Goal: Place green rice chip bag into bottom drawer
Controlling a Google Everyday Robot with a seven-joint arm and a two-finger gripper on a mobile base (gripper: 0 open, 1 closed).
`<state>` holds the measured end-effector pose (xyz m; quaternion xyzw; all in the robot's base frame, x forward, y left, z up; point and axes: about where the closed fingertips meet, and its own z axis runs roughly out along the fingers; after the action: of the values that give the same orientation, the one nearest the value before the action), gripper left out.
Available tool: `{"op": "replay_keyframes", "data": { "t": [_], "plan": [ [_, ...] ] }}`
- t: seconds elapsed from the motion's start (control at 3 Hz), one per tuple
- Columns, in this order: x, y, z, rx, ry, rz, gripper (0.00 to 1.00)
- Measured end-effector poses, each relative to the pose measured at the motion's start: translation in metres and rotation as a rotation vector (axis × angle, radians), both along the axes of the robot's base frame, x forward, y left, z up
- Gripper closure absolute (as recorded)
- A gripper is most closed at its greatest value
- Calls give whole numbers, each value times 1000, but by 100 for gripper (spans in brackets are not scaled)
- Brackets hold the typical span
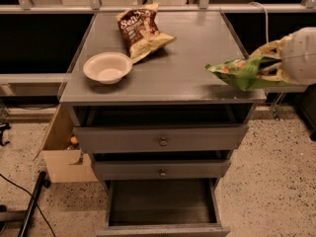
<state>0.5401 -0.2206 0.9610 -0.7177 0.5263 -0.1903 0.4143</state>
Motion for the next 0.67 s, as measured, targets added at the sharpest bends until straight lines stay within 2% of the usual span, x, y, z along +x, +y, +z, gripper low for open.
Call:
{"op": "replay_keyframes", "data": {
  "t": [0.33, 0.67],
  "plan": [
    [-53, -11, 0, -28, 96, 50, 100],
    [-55, -9, -1, -30, 103, 55, 100]
  ]
}}
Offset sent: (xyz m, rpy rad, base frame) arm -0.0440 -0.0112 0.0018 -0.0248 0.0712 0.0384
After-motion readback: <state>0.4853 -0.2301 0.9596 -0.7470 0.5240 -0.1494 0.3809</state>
